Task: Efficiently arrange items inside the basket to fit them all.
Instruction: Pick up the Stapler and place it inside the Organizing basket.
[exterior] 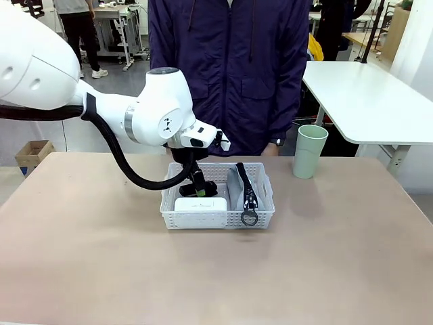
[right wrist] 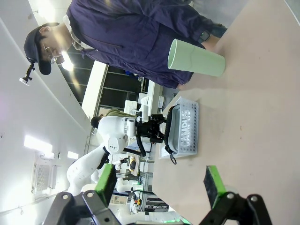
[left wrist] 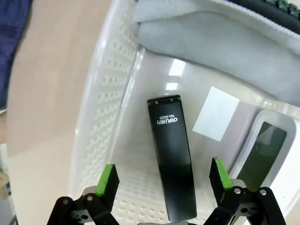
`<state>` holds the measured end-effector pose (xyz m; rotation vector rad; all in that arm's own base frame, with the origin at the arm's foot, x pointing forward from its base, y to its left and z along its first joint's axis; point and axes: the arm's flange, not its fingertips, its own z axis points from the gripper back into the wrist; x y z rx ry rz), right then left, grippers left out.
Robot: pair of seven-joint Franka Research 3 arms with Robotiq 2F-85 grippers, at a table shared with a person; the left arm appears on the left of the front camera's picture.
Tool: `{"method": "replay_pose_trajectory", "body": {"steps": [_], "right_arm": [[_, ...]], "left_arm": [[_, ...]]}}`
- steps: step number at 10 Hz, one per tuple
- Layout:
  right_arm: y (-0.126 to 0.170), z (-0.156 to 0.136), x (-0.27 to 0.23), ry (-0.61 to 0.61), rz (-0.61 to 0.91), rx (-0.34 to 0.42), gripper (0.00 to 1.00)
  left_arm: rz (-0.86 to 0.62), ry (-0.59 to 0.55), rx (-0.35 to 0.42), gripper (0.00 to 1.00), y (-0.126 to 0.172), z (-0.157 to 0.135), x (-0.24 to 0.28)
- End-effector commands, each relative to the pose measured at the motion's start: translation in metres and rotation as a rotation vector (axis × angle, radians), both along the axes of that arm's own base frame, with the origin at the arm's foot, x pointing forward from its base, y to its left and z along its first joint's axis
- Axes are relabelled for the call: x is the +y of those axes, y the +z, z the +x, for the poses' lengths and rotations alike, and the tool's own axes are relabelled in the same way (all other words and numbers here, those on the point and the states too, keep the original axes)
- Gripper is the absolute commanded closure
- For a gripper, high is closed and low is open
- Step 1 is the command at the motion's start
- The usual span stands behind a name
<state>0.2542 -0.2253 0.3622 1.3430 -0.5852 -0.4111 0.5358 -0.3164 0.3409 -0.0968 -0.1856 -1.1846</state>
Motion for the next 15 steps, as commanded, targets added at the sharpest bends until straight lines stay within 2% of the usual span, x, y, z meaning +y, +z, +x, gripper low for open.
{"method": "replay_pose_trajectory", "body": {"steps": [1,3,5,6,8,9,10,12,13,14,15], "right_arm": [[0.001,0.001,0.001,-0.008,0.002,-0.027,0.0],[0.001,0.001,0.001,-0.008,0.002,-0.027,0.0],[0.001,0.001,0.001,-0.008,0.002,-0.027,0.0],[0.001,0.001,0.001,-0.008,0.002,-0.027,0.0],[0.001,0.001,0.001,-0.008,0.002,-0.027,0.0],[0.001,0.001,0.001,-0.008,0.002,-0.027,0.0],[0.001,0.001,0.001,-0.008,0.002,-0.027,0.0],[0.001,0.001,0.001,-0.008,0.002,-0.027,0.0],[0.001,0.001,0.001,-0.008,0.002,-0.027,0.0],[0.001,0.001,0.001,-0.008,0.002,-0.027,0.0],[0.001,0.001,0.001,-0.008,0.002,-0.027,0.0]], "left_arm": [[-0.041,-0.076,-0.062,0.0,0.031,-0.034,0.019],[-0.084,-0.083,-0.166,0.0,0.073,-0.069,0.041],[-0.157,-0.052,-0.178,0.0,0.111,-0.097,0.09],[-0.216,-0.023,-0.133,0.0,0.123,-0.103,0.127],[-0.366,0.13,-0.042,0.0,0.134,-0.115,0.223],[-0.456,0.186,0.012,0.0,0.133,-0.123,0.27],[-0.587,0.176,0.092,0.0,0.125,-0.132,0.321],[-0.755,0.374,0.21,0.0,0.094,-0.138,0.404],[-0.894,0.344,0.26,0.0,0.076,-0.144,0.433],[-0.911,0.517,0.261,0.0,0.055,-0.15,0.453],[-0.978,0.551,0.271,0.0,0.041,-0.151,0.463]]}}
